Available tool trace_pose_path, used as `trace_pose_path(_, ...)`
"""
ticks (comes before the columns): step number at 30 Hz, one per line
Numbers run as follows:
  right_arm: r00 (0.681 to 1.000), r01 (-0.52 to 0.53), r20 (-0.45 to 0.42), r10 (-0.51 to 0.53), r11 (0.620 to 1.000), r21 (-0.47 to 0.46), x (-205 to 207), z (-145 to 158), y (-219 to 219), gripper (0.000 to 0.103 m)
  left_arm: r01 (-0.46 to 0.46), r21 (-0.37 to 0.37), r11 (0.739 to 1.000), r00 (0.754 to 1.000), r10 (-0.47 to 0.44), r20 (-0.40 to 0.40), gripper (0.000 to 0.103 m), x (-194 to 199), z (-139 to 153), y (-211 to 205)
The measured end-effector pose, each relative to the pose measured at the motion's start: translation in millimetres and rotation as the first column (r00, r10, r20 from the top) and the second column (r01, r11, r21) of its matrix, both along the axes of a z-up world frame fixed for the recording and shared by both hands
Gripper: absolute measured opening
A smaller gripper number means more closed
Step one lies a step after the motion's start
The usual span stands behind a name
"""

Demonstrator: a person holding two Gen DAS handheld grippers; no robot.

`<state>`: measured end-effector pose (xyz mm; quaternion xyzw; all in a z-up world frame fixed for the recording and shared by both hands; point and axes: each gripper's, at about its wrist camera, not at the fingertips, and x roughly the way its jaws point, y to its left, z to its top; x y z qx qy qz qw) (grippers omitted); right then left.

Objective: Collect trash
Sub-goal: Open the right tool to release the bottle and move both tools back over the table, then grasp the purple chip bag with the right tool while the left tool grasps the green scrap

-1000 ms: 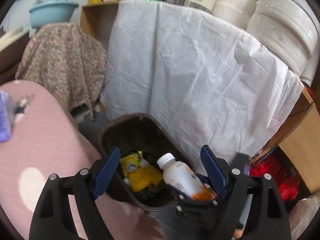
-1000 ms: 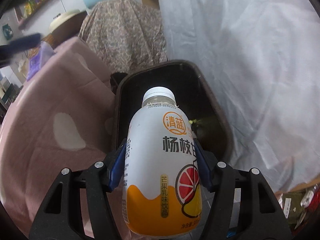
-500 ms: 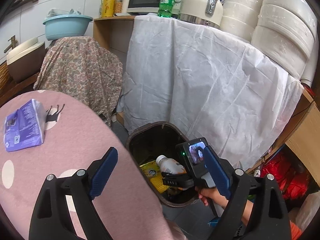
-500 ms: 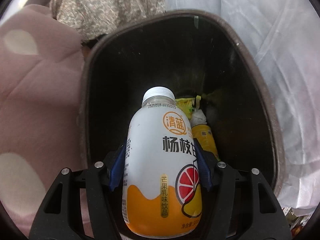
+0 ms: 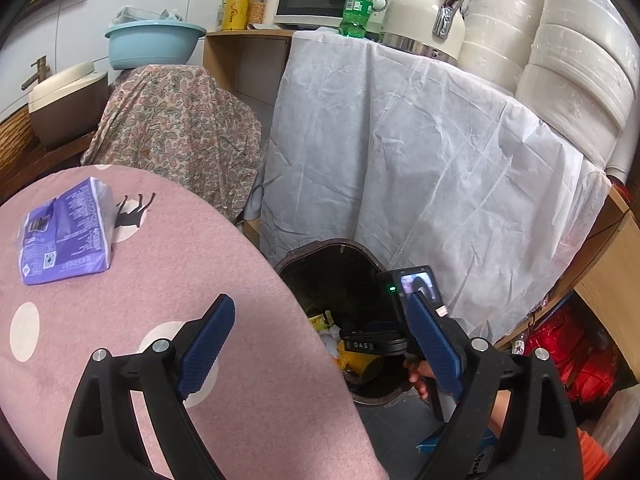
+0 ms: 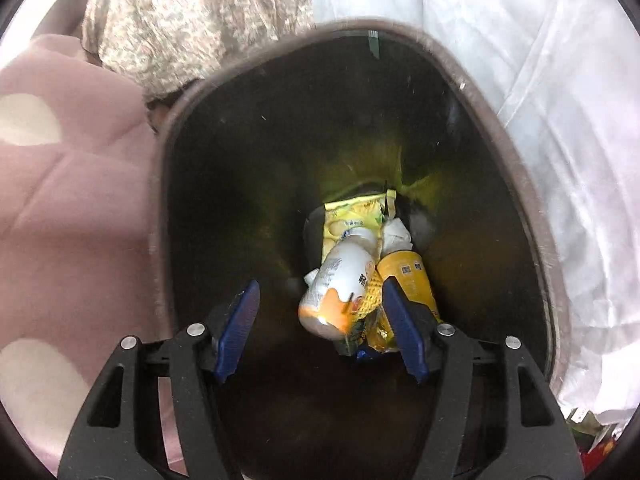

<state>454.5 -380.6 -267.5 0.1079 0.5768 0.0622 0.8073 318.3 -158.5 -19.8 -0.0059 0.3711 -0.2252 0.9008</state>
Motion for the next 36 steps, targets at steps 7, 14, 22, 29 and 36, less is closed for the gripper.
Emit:
trace_pose_path(7,0.982,-0.028,0.188,0.015,0.997,0.069,-42.6,70.4,4.6,0.07,-0.013,-0.001,1.0,1.0,0.013,0.007,0.089,-17.7,1.9,26.1)
trace_pose_path(14,0.928,-0.117,0.369,0.06,0.984,0.132,-90.1,148.4,25.9,0.079,-0.048,0.013,0.999,0.999,0.048,0.004,0.093,-44.9,-2.0,75.2)
trace_pose_path(22,0.879,-0.314,0.428,0.211,0.931,0.184,-100.0,199.4,99.1,0.081,-0.17,0.026,0.985,0.985,0.17,-0.018,0.093,-70.2,-12.4,155.4)
trace_pose_path(29,0.854,-0.406,0.419,0.31,0.9,0.162,-74.9,216.0,181.8,0.081,-0.296,0.112,0.948,0.955,0.298,0.004,0.093,-81.8,-20.6,224.9)
trace_pose_path(36,0.867,-0.41,0.371,0.334,0.9,0.146,-13.8,218.1,252.4,0.081,-0.392,0.137,0.91,0.919,0.394,0.013,0.093,-78.9,-21.4,285.0)
